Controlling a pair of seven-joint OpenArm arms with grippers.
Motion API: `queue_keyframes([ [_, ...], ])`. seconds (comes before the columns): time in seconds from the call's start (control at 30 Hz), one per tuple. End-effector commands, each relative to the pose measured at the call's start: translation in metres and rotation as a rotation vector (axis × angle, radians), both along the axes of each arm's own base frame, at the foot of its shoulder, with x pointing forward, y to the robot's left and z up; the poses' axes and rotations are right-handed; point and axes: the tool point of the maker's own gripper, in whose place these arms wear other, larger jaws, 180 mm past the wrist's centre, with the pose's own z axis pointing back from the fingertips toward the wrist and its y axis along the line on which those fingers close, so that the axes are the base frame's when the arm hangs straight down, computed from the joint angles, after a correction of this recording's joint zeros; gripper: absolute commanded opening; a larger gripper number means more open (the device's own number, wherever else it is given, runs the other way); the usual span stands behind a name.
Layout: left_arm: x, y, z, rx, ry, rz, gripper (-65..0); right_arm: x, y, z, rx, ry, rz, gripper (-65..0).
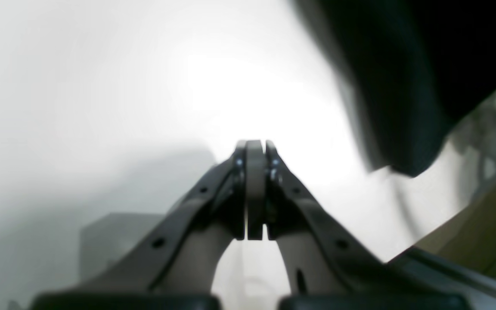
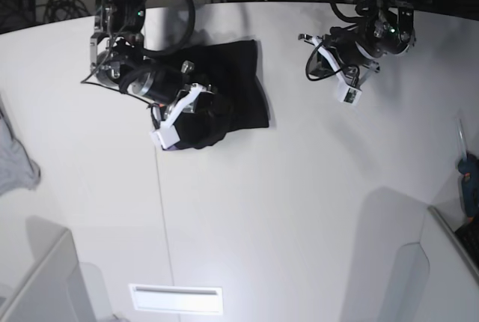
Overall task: Fold the T-shirt properly
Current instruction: 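Release with the left gripper and press the bundle with the right gripper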
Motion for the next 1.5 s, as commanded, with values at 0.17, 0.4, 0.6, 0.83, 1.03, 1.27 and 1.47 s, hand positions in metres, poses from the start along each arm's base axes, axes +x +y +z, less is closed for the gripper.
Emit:
queue_keyframes([
  [0.17,-0.003,0.018,0.010,0.012,-0.057,-0.033,-65.0,0.006,0.004,0.012,0.035,-0.036,-0.009,-65.0],
  [0.4,-0.008,0.030,0.009,0.029,-0.050,-0.013,-65.0,0.003,0.010,-0.003,0.057,0.022,-0.012,-65.0],
  [0.6,-0.008,0.041,0.009,0.045,-0.051,0.015,-65.0,0.003,0.009,-0.004,0.053,0.024,-0.011,-49.2],
  [0.83,-0.005,0.061,0.014,0.073,-0.065,0.063,-65.0,0.001,0.015,-0.004,0.029,0.012,0.029,-40.2],
  [1.03,-0.005,0.066,0.015,0.086,-0.067,0.061,-65.0,-0.006,0.043,-0.013,-0.084,0.017,0.132,-39.9],
  [1.27,-0.005,0.066,0.015,0.088,-0.067,0.062,-65.0,-0.007,0.072,-0.005,-0.136,-0.045,0.246,-40.1],
  [1.47,-0.002,0.066,0.016,0.088,-0.073,0.062,-65.0,-0.011,0.096,-0.003,-0.242,-0.096,0.344,-40.1],
])
